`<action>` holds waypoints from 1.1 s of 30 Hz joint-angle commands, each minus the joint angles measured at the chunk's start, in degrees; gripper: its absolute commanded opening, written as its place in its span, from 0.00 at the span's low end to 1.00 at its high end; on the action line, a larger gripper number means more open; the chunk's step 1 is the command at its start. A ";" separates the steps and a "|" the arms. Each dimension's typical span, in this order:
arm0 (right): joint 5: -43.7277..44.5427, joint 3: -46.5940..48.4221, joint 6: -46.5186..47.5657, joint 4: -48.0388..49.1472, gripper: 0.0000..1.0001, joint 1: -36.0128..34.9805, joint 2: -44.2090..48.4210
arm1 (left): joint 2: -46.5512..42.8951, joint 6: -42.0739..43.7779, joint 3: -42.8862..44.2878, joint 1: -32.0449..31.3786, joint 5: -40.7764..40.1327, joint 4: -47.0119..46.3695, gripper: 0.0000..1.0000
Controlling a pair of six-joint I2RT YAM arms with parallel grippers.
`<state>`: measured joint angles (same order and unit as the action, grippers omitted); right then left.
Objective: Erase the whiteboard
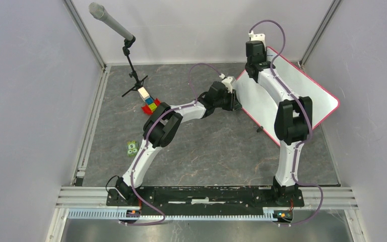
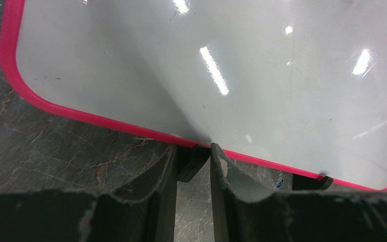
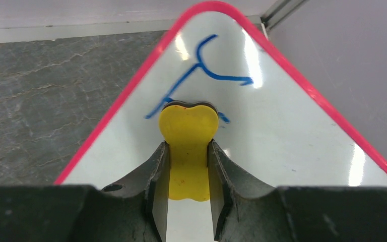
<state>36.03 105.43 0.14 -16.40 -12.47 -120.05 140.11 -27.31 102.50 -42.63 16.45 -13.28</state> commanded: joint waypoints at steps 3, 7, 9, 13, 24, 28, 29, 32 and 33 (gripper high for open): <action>2.33 -3.15 -2.68 -0.76 0.35 3.84 8.03 | 1.74 -0.77 2.36 -1.31 0.05 0.88 0.25; 2.48 -2.58 -2.19 -1.92 0.35 4.46 7.79 | 1.75 -0.66 2.44 -1.40 0.12 1.02 0.25; 2.39 -1.43 -2.12 -2.45 0.35 4.62 7.03 | 1.75 -0.63 2.42 -1.39 -0.01 1.07 0.24; -1.80 1.76 -1.73 -2.56 0.35 4.19 4.39 | 1.84 -0.58 2.53 -1.49 -0.01 1.15 0.24; -5.92 12.28 -0.69 -7.15 0.34 0.41 -4.80 | 1.94 -0.48 2.93 -1.49 -0.05 1.51 0.24; -3.94 14.39 0.16 -8.65 0.34 0.43 -5.16 | 1.94 -0.39 2.83 -1.48 -0.16 1.59 0.24; -3.25 14.43 1.06 -8.56 0.34 0.52 -4.77 | 1.92 -0.40 2.89 -1.48 -0.17 1.58 0.24; 0.06 14.22 1.01 -8.67 0.34 1.54 -2.96 | 1.92 -0.38 2.79 -1.51 -0.19 1.58 0.24; 0.03 14.11 0.61 -8.77 0.34 2.45 -2.16 | 1.94 -0.43 2.80 -1.51 -0.19 1.52 0.24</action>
<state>32.62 116.88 0.27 -24.64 -12.36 -125.38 140.20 -27.31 103.35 -42.85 15.94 -11.73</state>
